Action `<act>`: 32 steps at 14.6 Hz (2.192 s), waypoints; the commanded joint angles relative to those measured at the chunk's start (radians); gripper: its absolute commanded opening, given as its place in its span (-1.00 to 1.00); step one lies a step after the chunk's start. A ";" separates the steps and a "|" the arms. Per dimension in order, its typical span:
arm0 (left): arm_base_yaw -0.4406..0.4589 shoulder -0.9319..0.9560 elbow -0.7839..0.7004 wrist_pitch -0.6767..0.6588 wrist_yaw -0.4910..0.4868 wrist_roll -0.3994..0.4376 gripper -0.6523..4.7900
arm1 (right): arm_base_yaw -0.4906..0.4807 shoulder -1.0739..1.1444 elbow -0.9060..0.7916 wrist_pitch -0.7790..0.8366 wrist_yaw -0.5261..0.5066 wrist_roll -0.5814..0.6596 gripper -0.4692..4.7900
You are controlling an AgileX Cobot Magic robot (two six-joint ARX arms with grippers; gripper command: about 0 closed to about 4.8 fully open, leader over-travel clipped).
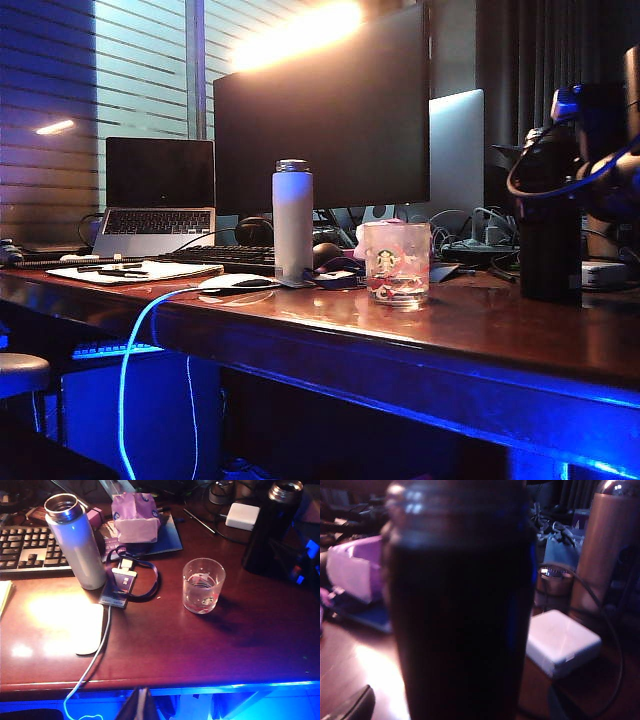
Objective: Pick up the black thermos, pour a little water from inside into the glass cup, then place the black thermos back on the table.
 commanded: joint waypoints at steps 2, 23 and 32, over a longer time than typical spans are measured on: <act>0.001 -0.003 0.003 0.013 0.004 0.001 -0.77 | 0.000 0.018 0.043 0.023 0.024 -0.022 1.00; 0.001 -0.003 0.001 0.012 0.004 0.001 -0.77 | -0.039 0.163 0.219 -0.005 -0.003 -0.067 1.00; 0.001 -0.003 0.001 0.012 0.004 0.001 -0.77 | -0.039 0.163 0.218 -0.008 0.039 -0.068 0.30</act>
